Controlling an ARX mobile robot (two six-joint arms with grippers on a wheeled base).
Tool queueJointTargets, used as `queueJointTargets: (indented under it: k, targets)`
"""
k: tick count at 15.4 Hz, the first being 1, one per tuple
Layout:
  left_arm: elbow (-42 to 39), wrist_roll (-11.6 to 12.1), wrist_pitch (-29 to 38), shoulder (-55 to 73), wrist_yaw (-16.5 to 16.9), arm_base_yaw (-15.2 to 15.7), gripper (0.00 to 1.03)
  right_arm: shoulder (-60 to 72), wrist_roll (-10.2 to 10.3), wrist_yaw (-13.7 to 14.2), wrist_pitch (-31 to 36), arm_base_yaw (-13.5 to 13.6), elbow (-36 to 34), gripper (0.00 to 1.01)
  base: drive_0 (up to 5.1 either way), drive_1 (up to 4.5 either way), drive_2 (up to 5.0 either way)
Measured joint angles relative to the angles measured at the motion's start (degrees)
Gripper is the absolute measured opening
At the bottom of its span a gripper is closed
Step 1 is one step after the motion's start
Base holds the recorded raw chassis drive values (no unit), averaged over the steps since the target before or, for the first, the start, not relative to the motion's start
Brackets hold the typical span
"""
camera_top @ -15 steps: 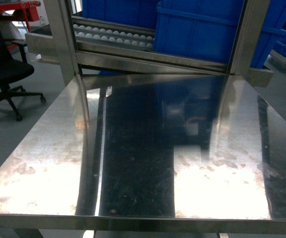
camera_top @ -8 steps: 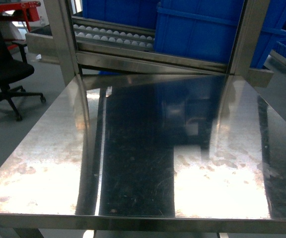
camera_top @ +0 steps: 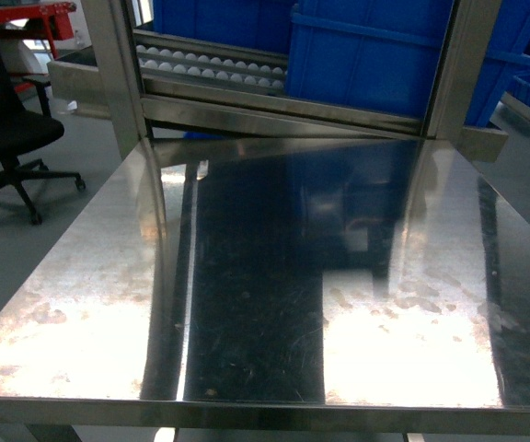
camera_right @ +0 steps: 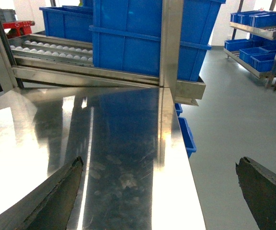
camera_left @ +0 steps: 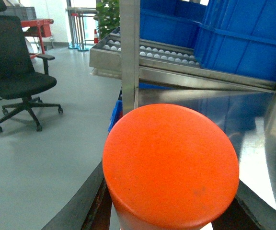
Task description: Pick capacitor and pack into box
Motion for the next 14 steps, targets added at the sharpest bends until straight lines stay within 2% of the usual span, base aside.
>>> queueJointTargets:
  k: [14]
  targets:
    - [0.0,0.1,0.1,0.0,0.0,0.0,0.45,0.0,0.0,0.0,0.1,0.0,0.0,0.98,0.0,0.0,0.0]
